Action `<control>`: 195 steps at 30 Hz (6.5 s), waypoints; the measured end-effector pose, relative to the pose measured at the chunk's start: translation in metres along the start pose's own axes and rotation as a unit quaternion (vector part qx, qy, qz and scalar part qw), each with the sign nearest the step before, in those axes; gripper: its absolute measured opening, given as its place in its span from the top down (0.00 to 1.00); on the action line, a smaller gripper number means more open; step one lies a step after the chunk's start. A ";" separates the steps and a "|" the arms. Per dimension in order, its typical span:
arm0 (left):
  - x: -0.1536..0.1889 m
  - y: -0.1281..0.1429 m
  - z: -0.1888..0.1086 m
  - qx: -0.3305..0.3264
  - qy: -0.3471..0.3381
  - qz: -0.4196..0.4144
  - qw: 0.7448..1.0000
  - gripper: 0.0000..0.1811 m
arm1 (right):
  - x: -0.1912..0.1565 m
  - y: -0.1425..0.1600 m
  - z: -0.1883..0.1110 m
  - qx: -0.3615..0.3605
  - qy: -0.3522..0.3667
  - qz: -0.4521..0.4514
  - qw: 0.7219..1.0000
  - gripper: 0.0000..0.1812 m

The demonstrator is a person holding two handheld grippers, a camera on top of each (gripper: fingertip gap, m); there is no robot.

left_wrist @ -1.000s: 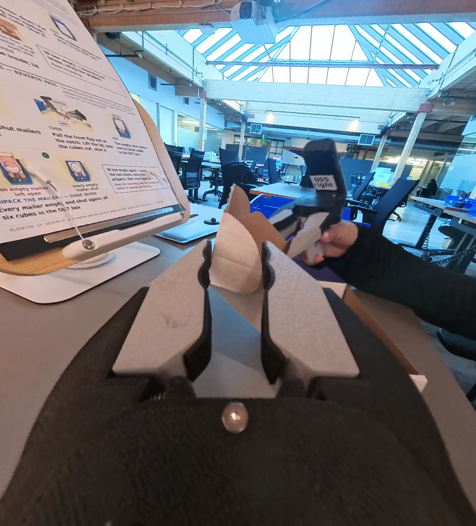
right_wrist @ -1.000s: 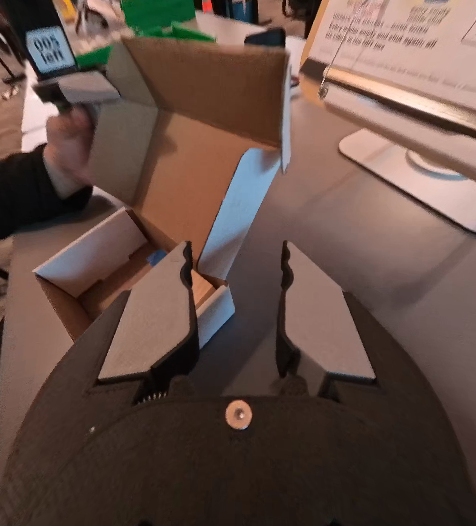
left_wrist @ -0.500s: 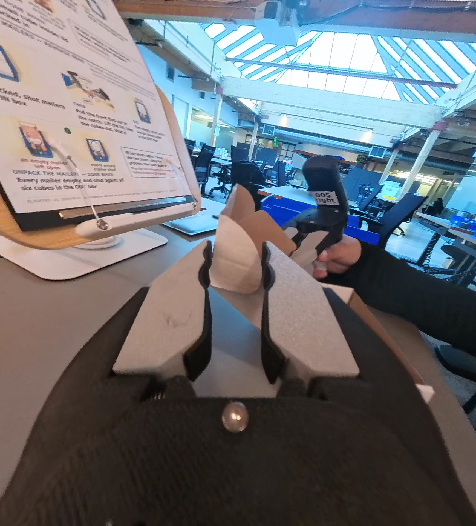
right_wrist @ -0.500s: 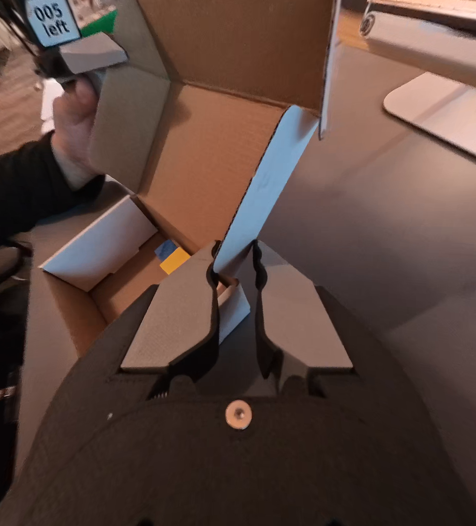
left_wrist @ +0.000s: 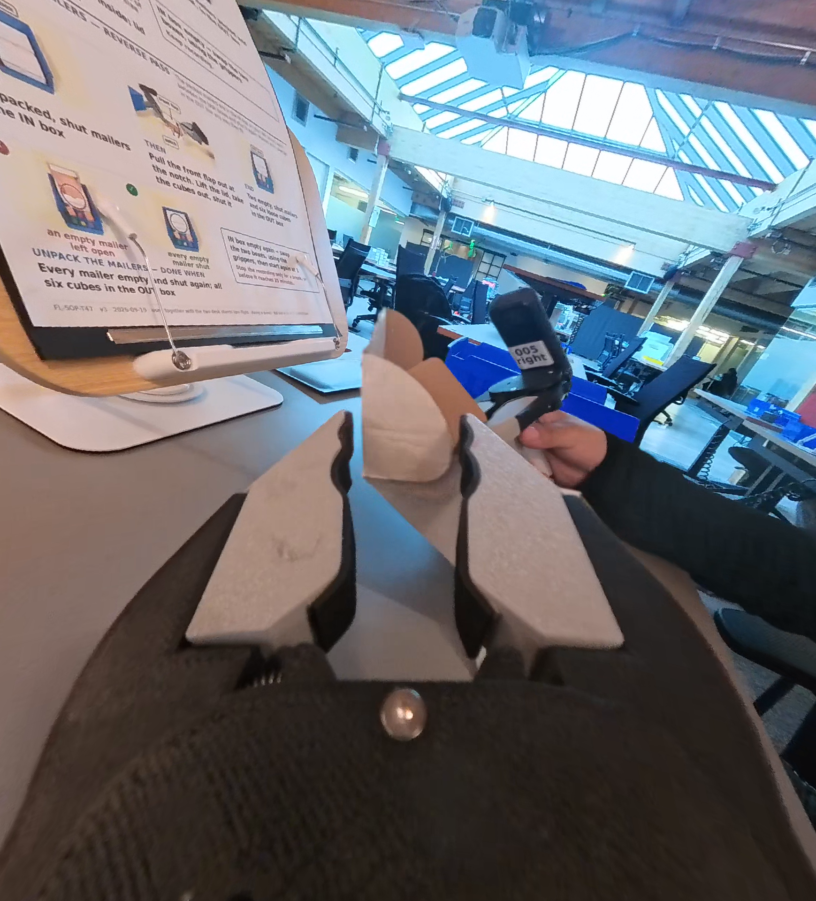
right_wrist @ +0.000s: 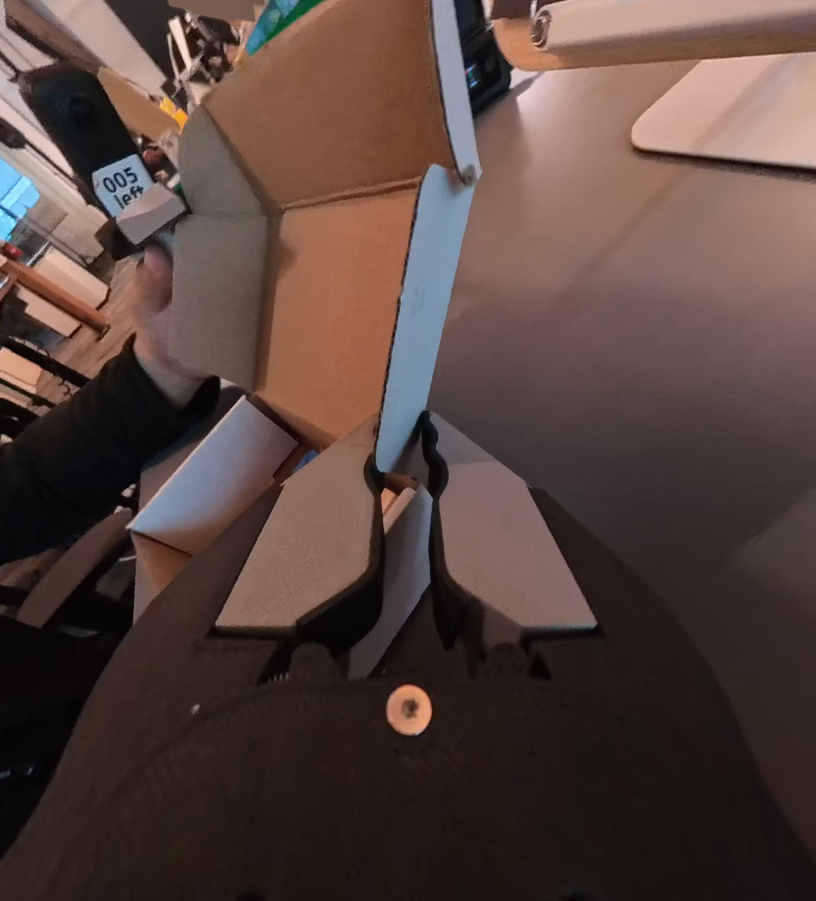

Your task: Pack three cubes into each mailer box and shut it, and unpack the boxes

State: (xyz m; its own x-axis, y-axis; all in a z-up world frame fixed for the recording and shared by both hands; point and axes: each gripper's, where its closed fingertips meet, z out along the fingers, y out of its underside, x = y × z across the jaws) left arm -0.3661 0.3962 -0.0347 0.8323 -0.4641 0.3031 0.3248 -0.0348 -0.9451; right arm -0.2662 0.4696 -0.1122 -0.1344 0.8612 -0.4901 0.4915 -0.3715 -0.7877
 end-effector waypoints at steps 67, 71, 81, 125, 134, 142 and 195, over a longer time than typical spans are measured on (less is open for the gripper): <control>0.076 0.054 0.008 -0.150 0.206 0.029 0.967 0.69 | -0.063 0.059 -0.020 -0.189 0.038 -0.438 0.878 0.80; 0.076 0.054 0.008 -0.144 0.209 0.020 0.967 0.69 | -0.052 0.056 -0.015 -0.227 0.108 -0.463 0.850 0.79; 0.085 0.052 0.010 -0.142 0.222 0.016 0.965 0.68 | -0.039 0.061 -0.023 -0.303 0.207 -0.492 0.789 0.79; 0.098 0.068 0.018 -0.173 0.217 0.063 0.959 0.70 | -0.087 0.096 -0.008 -0.330 0.102 -0.519 0.782 0.71; 0.102 0.070 0.017 -0.176 0.224 0.067 0.956 0.70 | -0.065 0.098 -0.019 -0.368 0.154 -0.458 0.794 0.70; 0.098 0.070 0.019 -0.183 0.198 0.097 0.958 0.70 | -0.067 0.098 -0.029 -0.378 0.192 -0.341 0.839 0.63; 0.079 0.063 0.020 -0.163 0.160 0.083 0.970 0.71 | -0.082 0.074 -0.014 -0.316 0.114 -0.301 0.893 0.66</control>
State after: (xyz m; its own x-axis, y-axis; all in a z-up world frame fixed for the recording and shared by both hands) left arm -0.2706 0.3747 -0.0681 0.6614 -0.7369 0.1400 -0.0037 -0.1899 -0.9818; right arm -0.2065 0.3763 -0.1248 -0.3942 0.9140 0.0962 0.7864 0.3897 -0.4792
